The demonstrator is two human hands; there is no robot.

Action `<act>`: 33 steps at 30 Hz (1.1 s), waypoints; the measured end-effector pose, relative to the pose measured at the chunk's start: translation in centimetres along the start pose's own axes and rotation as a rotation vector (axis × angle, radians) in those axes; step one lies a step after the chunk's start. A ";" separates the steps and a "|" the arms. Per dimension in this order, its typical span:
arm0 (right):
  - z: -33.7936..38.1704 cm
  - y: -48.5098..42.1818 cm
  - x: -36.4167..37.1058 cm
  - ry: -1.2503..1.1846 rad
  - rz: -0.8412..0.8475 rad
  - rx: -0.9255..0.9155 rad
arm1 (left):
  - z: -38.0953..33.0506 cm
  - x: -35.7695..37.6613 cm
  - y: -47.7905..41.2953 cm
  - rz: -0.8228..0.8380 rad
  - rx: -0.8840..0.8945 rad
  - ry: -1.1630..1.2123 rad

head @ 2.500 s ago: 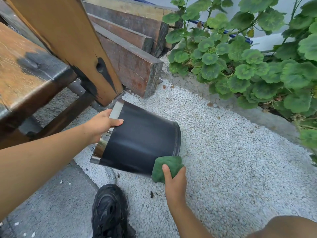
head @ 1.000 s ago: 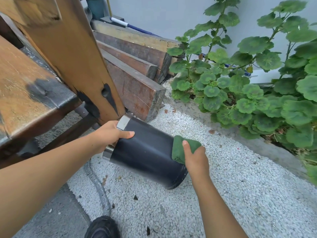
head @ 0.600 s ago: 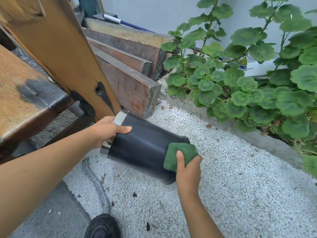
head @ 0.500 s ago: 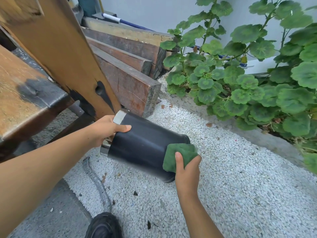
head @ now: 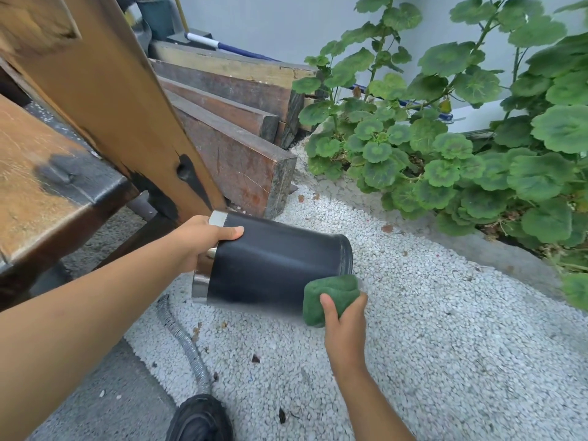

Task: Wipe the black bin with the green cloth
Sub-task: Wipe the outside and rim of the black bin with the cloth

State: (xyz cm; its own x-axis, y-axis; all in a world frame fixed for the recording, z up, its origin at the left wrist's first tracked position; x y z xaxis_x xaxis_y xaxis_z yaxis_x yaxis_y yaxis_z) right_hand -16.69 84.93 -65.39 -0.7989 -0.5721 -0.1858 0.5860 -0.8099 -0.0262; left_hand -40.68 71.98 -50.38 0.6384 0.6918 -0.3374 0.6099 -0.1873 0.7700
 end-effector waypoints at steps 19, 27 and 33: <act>-3.1 -8.1 0.2 0.104 0.196 0.289 | 1.5 1.5 -1.4 -0.095 0.130 -0.094; -3.1 -0.5 0.3 0.094 0.047 0.203 | 0.6 1.1 -2.9 -0.078 0.092 -0.102; -3.4 4.5 1.4 0.119 0.043 0.144 | 0.1 0.6 -3.2 -0.102 0.103 -0.133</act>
State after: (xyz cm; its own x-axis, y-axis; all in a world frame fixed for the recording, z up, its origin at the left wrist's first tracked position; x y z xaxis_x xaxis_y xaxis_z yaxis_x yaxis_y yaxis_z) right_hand -14.77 80.91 -69.13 -0.7468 -0.5942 -0.2989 0.5870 -0.8001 0.1240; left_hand -42.16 72.91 -53.09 0.6234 0.6135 -0.4848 0.7151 -0.1966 0.6708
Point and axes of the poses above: each hand's wrist, its own y-axis away from the middle knuckle, its own x-axis out of the palm, z = x × y, the point moved 4 cm from there along -y, towards the middle knuckle, and after that the axes turned 15 degrees about -x, right-handed, at the moved point
